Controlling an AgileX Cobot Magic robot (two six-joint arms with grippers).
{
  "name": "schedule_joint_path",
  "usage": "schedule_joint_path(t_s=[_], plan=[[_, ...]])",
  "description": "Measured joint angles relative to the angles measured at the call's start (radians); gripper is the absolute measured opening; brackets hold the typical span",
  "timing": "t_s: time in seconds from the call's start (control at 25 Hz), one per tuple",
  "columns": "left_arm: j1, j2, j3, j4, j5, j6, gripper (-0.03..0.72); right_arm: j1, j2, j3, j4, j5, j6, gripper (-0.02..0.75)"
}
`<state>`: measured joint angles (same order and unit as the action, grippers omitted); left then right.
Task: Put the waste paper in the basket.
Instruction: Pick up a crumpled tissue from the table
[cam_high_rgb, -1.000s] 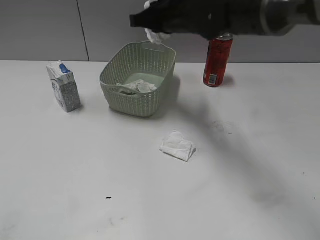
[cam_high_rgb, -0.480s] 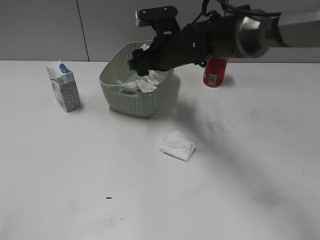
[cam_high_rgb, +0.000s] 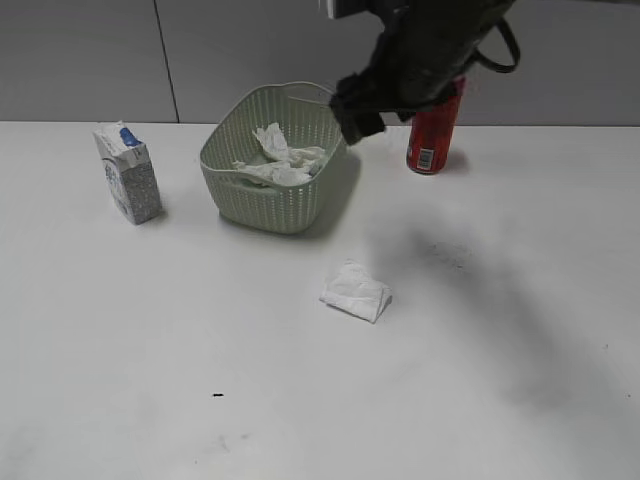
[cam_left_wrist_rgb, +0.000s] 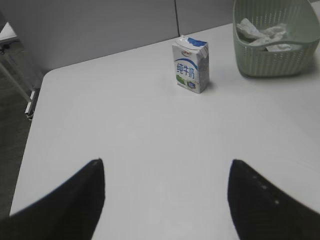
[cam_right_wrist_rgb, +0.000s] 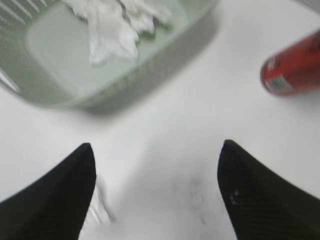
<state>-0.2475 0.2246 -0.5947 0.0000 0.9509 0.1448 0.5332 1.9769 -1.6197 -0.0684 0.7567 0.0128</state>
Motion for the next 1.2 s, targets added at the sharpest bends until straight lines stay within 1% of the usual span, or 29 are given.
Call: schedule_joint_path(t_s=[0.08, 0.2, 0.36, 0.48, 0.64, 0.84, 1.0, 1.2], plan=[[0.000, 0.089, -0.027, -0.041, -0.027, 0.058, 0.561, -0.041, -0.002, 0.000, 0.029, 0.125, -0.045, 0.572], [0.000, 0.242, -0.078, -0.092, -0.055, 0.124, 0.561, -0.121, -0.002, 0.000, 0.088, 0.246, -0.098, 0.573], [-0.006, 0.473, -0.170, -0.211, -0.063, 0.238, 0.561, -0.246, -0.003, 0.000, 0.123, 0.345, -0.128, 0.573], [-0.040, 0.651, -0.283, -0.259, -0.058, 0.292, 0.561, -0.329, -0.014, 0.008, 0.158, 0.413, -0.148, 0.573], [-0.129, 0.895, -0.457, -0.265, -0.025, 0.328, 0.561, -0.402, -0.100, 0.097, 0.228, 0.393, -0.189, 0.573], [-0.273, 1.162, -0.653, -0.268, -0.016, 0.331, 0.561, -0.454, -0.289, 0.279, 0.223, 0.345, -0.200, 0.573], [-0.353, 1.358, -0.777, -0.271, -0.014, 0.332, 0.561, -0.461, -0.460, 0.441, 0.219, 0.274, -0.204, 0.572], [-0.422, 1.553, -0.903, -0.271, -0.013, 0.332, 0.561, -0.461, -0.692, 0.613, 0.219, 0.244, -0.213, 0.572]])
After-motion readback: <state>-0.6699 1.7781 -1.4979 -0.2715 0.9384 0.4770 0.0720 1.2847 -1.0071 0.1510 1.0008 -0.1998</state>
